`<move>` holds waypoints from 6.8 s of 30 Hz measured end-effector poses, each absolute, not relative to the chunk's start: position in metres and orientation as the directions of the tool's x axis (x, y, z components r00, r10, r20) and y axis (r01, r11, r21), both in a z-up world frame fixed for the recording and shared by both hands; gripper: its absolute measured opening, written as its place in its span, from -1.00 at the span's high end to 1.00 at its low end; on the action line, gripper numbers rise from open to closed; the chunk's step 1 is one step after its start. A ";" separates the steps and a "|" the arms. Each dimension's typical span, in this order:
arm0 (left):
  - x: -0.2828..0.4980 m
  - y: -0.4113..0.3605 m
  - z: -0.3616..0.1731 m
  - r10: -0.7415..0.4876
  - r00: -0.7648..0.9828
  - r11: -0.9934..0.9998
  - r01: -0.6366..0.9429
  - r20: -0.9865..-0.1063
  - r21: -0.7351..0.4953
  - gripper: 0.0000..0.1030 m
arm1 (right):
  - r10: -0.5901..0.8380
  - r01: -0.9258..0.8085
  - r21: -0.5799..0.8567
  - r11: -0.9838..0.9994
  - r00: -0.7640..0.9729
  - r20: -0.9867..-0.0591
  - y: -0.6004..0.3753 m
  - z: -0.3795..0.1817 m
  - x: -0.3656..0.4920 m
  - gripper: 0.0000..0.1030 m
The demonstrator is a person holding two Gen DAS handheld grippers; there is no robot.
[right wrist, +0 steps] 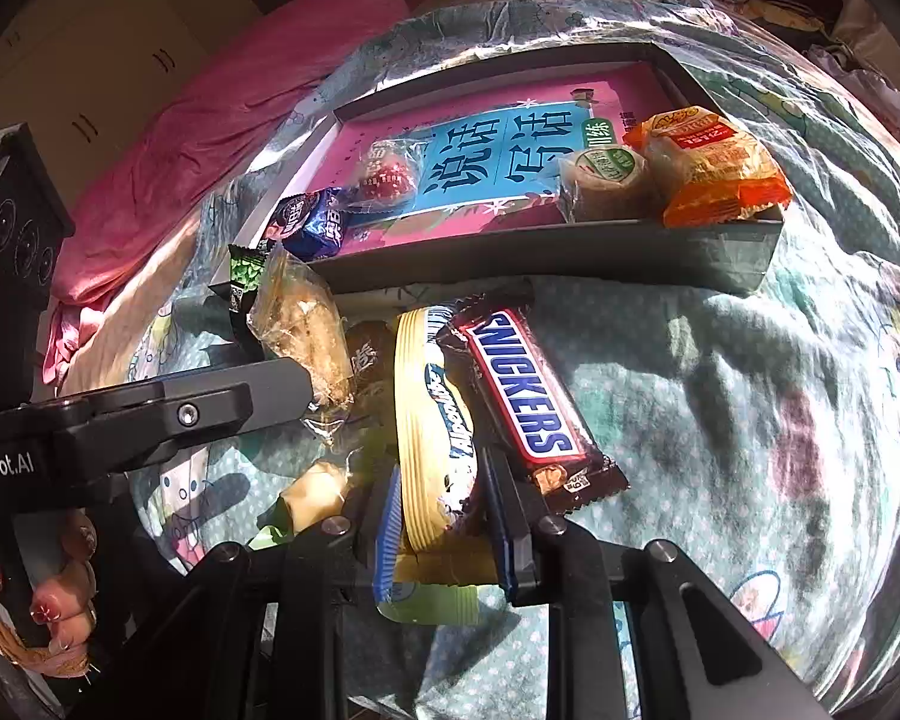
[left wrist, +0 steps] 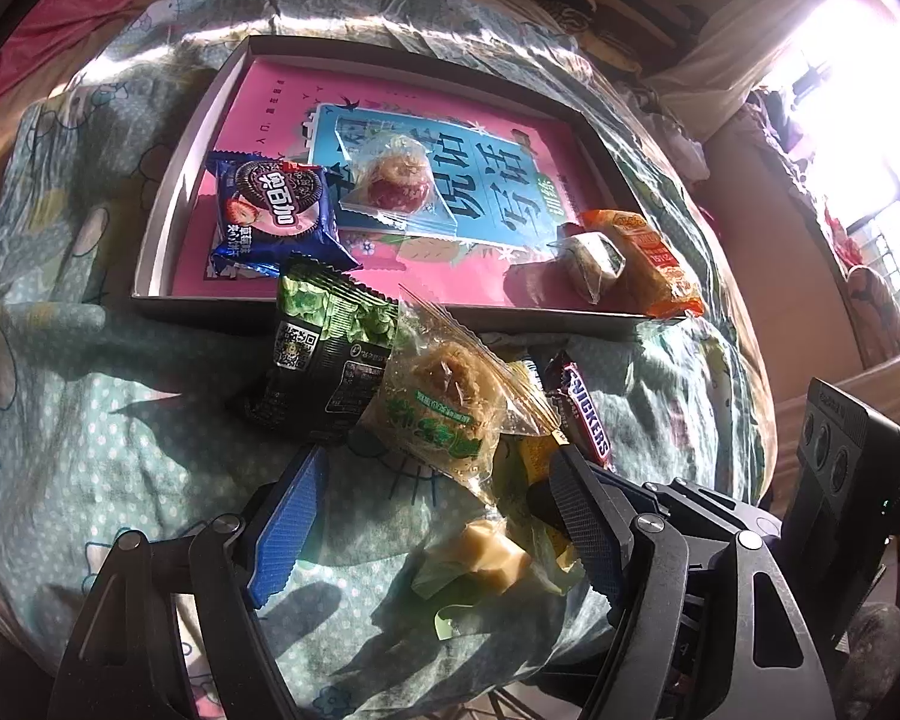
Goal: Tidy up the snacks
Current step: 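Grasp the clear bread bag with left tool while right tool grasps yellow-wrapped snack, then lift the clear bread bag with left tool while right tool lifts the yellow snack, then carry the bread bag with left tool while right tool carries yellow snack over tray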
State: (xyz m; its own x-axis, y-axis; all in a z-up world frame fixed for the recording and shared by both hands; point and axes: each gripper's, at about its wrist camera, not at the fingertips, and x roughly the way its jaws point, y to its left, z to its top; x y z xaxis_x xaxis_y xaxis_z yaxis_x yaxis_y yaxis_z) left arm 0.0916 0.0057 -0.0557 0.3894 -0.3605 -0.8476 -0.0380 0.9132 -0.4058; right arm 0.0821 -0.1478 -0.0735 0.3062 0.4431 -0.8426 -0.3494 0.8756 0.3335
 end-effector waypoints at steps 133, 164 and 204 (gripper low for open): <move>0.090 0.061 -0.007 -0.323 0.514 0.890 -0.120 -0.795 -0.440 0.15 | 0.538 -0.344 0.420 0.840 0.425 -0.728 -0.164 -0.021 0.122 0.48; 0.135 0.077 -0.035 -0.138 0.508 0.948 -0.181 -0.850 -0.262 0.15 | 0.489 -0.280 0.402 0.872 0.519 -0.701 -0.185 -0.004 0.138 0.48; 0.141 0.067 -0.048 -0.150 0.473 0.952 -0.167 -0.868 -0.255 0.15 | 0.422 -0.313 0.296 0.902 0.502 -0.755 -0.155 -0.025 0.183 0.48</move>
